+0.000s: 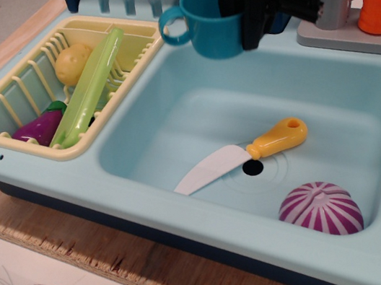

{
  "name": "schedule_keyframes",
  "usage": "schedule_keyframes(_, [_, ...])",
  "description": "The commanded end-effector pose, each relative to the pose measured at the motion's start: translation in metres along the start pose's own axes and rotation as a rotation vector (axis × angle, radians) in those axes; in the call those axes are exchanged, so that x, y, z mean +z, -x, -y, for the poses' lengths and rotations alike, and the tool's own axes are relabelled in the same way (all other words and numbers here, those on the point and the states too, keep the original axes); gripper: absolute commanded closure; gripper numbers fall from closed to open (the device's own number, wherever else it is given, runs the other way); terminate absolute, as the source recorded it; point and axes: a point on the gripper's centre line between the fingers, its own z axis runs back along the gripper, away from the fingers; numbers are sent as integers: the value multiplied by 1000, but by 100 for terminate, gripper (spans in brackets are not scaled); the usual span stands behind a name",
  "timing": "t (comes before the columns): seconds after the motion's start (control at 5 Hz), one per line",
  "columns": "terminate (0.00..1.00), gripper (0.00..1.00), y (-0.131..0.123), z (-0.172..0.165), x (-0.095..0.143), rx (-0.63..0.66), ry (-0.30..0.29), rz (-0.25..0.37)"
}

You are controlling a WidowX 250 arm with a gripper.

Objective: Put cup from counter or drying rack into sink

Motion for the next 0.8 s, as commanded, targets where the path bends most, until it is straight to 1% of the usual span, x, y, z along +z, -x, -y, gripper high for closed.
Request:
schedule_keyframes(0.0, [0, 0, 17, 3, 3, 86, 33, 17])
schedule_keyframes(0.2, [0, 0, 30, 5, -11, 134, 79, 4])
schedule_keyframes(0.4, [0, 0, 30, 5, -11, 134, 79, 4])
schedule_keyframes(0.6, [100, 0, 30, 5, -11, 134, 79, 4])
